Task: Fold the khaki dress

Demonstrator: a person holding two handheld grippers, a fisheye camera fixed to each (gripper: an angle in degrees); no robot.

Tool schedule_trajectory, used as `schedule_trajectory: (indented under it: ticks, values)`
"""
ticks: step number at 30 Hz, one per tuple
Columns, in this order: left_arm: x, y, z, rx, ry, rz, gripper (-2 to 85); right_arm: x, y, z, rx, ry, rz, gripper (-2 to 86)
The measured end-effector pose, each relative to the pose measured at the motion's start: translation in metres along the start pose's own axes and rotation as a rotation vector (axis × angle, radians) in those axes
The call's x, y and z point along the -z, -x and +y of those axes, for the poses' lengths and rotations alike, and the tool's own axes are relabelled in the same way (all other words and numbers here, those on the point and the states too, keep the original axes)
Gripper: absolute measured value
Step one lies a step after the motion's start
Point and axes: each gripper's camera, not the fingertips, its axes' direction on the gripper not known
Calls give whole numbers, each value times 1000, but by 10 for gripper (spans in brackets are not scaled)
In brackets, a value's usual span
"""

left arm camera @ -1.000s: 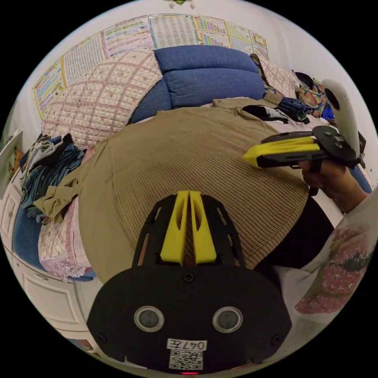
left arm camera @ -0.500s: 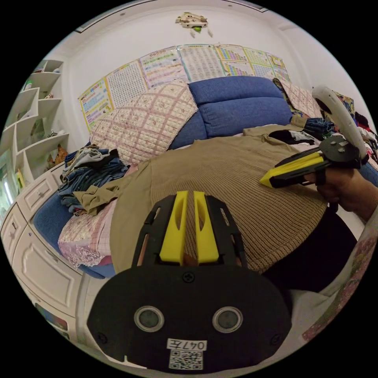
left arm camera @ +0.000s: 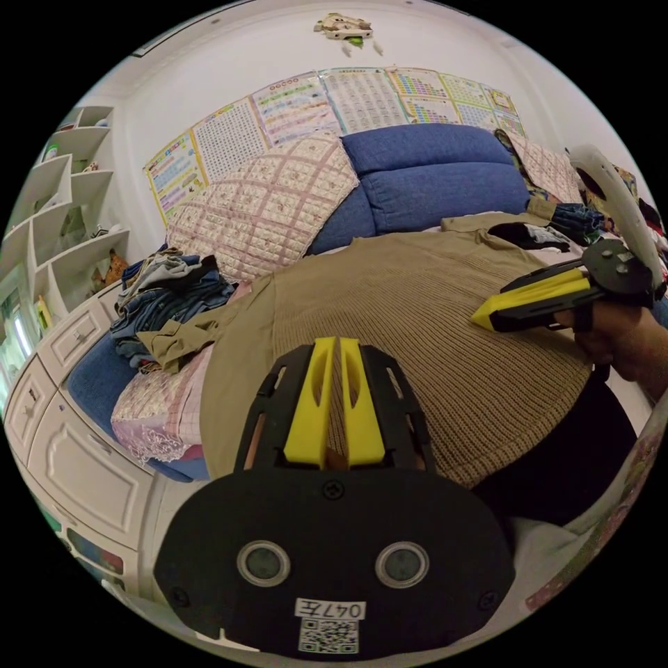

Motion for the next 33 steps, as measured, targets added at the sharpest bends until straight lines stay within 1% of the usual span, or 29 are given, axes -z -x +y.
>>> schedule_trajectory:
  ticks: [14, 33]
  values:
    - [-9, 31, -16, -10, 36, 12, -5, -16, 8, -17, -1, 5, -9, -13]
    - [9, 54, -36, -7, 40, 13, -6, -21, 8, -13, 0, 4, -10, -12]
